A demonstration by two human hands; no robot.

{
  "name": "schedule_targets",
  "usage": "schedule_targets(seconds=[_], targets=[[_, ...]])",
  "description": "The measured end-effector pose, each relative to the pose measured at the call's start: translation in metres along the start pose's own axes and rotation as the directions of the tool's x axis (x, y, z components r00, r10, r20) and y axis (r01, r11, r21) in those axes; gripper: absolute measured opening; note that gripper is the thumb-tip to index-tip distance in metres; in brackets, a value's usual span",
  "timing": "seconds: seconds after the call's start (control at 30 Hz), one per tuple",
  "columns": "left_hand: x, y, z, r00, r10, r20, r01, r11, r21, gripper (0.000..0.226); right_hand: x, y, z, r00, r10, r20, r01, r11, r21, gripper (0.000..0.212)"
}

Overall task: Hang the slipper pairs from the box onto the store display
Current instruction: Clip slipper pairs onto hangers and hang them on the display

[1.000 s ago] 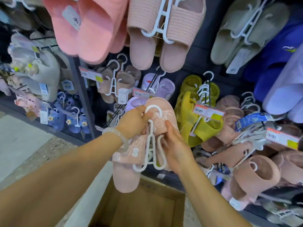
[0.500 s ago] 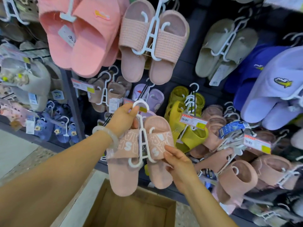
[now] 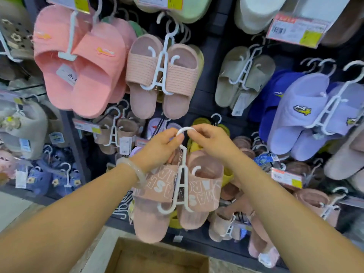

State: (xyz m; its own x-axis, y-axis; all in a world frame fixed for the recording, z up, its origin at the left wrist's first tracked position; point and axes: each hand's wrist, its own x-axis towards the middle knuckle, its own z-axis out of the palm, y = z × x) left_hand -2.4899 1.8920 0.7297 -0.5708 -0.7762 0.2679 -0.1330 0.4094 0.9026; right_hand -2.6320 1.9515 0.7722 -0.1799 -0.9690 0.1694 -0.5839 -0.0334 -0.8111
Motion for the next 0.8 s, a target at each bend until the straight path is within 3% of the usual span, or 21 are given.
schedule_targets(seconds=[0.13,0.3,0.37,0.43,0.5,0.63,0.8], targets=[[0.001,0.008,0.005,0.999,0.036,0.003,-0.036,0.998,-0.052,0.020,0.001,-0.005,-0.007,0.997,0.061,0.043,-0.066,0.989,0.135,0.011],[0.005,0.024,0.002,0.994,0.108,0.000,-0.105,0.966,0.236,0.021,0.005,-0.021,-0.019,1.000,0.001,-0.019,-0.001,1.000,0.011,0.014],[0.010,0.033,0.002,0.985,0.168,-0.033,-0.136,0.882,0.452,0.042,0.010,-0.026,-0.026,0.997,-0.033,-0.072,0.029,0.999,-0.046,0.015],[0.013,0.039,0.003,0.956,0.288,-0.060,-0.180,0.736,0.653,0.060,0.013,-0.032,-0.035,0.994,-0.047,-0.103,0.041,0.997,-0.059,0.015],[0.013,0.041,0.006,0.925,0.375,-0.060,-0.234,0.689,0.686,0.068,0.014,-0.038,-0.047,0.991,-0.055,-0.119,0.050,0.998,-0.049,0.016],[0.013,0.040,0.014,0.771,0.633,0.063,-0.491,0.529,0.692,0.063,0.014,-0.049,-0.070,0.989,-0.077,-0.128,0.075,0.997,-0.022,0.020],[0.020,0.059,0.019,0.619,0.759,0.201,-0.705,0.424,0.569,0.060,0.012,-0.060,-0.097,0.990,-0.087,-0.109,0.082,0.995,-0.051,0.017]])
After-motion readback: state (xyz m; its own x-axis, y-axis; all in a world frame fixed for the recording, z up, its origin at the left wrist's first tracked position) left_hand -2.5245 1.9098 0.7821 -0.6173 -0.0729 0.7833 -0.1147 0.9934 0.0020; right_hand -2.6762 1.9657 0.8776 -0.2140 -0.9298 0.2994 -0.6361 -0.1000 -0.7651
